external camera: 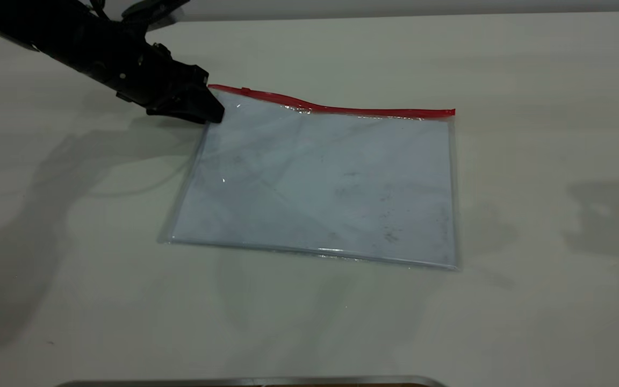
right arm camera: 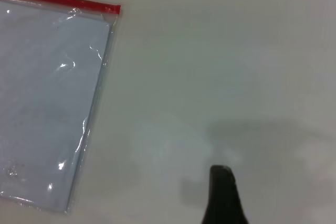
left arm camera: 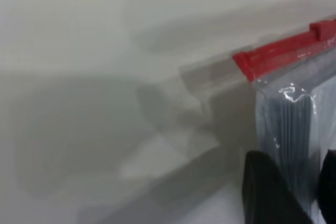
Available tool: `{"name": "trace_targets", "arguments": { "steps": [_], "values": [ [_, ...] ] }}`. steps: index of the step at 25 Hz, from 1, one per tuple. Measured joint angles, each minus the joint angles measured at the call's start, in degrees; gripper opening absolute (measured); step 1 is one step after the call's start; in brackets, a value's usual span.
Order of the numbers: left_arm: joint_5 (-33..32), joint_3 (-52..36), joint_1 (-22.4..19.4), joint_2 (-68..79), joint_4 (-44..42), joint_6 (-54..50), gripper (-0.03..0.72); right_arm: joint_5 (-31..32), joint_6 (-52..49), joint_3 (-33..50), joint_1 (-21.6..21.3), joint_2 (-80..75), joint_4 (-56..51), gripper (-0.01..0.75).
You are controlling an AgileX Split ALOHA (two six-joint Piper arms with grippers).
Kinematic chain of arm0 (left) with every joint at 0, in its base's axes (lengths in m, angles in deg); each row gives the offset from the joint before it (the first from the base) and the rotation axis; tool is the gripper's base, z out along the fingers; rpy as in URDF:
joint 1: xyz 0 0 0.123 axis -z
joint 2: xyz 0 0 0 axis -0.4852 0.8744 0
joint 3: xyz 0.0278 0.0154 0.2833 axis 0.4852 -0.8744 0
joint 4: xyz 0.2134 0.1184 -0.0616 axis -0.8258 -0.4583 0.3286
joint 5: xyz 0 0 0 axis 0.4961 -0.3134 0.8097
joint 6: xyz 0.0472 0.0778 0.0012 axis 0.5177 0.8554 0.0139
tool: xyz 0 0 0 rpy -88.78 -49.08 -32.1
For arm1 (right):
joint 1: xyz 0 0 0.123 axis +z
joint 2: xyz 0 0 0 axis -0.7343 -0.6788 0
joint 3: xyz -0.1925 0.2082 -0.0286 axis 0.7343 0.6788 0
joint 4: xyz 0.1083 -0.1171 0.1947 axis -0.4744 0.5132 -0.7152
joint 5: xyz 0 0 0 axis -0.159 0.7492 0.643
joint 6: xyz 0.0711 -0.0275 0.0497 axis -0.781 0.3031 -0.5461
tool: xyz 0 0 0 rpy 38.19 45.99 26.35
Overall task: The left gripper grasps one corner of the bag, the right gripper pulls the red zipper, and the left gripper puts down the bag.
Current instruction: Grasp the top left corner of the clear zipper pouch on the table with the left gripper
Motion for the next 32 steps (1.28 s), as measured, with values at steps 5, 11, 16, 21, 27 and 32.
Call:
{"name": "trace_targets", "arguments": {
  "steps": [5,11,16,21,27,32],
  "values": [
    [0.17,0.0,0.0,-0.01,0.0,0.05,0.299,0.0,0.03,0.0,0.0,0.0,0.0,0.574],
    [0.36,0.0,0.0,-0.01,0.0,0.23,0.442,0.0,0.07,0.0,0.0,0.0,0.0,0.574],
    [1.35,0.0,0.0,-0.01,0.49,0.23,0.517,0.0,0.07,0.0,0.0,0.0,-0.1,0.574],
    [1.14,0.0,0.04,1.16,5.05,0.66,0.521,0.0,0.07,0.0,0.0,0.0,-0.17,0.574],
    [-1.95,0.0,0.04,1.84,8.77,3.76,0.511,-0.03,0.07,0.0,0.0,0.0,-0.21,0.574],
    [-3.46,0.0,0.04,2.17,14.38,10.62,0.328,-0.03,0.14,0.0,0.0,0.0,-0.21,0.574]
  ]
}}
